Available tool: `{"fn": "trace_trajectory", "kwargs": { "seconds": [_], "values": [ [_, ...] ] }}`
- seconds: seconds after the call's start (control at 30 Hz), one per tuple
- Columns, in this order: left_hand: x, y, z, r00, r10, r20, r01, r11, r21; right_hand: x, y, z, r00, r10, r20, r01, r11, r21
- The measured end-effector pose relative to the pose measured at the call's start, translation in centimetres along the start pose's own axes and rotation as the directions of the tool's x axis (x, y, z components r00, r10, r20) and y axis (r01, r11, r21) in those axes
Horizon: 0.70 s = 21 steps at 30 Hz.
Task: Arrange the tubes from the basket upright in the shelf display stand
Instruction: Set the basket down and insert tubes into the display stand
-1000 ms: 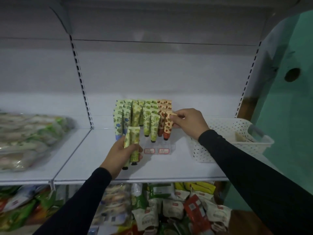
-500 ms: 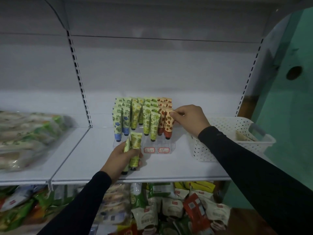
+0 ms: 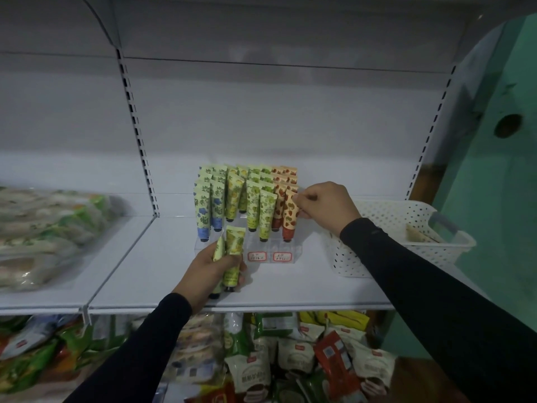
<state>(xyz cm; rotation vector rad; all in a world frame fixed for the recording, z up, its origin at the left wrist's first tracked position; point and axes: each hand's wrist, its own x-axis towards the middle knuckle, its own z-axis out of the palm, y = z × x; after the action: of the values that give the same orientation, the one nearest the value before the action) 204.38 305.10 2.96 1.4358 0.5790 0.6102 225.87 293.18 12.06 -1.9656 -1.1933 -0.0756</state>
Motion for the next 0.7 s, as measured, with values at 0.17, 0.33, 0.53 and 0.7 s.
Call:
{"fn": "trace_trajectory", "kwargs": {
  "seconds": [0.17, 0.33, 0.53, 0.7],
  "values": [
    [0.05, -0.15, -0.01, 1.000, 0.000, 0.001, 0.000, 1.000, -0.007, 0.15, -0.23, -0.01, 1.000, 0.011, 0.011, -0.011, 1.000, -0.006],
    [0.07, -0.18, 0.04, 1.000, 0.009, 0.004, -0.009, 1.000, -0.017, 0.15, -0.44, 0.11, 0.999, 0.027, 0.020, -0.027, 1.000, 0.014],
    [0.11, -0.31, -0.03, 1.000, 0.013, 0.005, -0.013, 1.000, -0.015, 0.15, -0.72, 0.17, 0.999, 0.030, 0.017, -0.030, 1.000, 0.002],
    [0.13, -0.33, -0.01, 1.000, 0.018, 0.010, -0.018, 1.000, -0.015, -0.04, -0.73, 0.33, 0.999, 0.042, 0.006, -0.042, 0.999, 0.006]
  ]
}}
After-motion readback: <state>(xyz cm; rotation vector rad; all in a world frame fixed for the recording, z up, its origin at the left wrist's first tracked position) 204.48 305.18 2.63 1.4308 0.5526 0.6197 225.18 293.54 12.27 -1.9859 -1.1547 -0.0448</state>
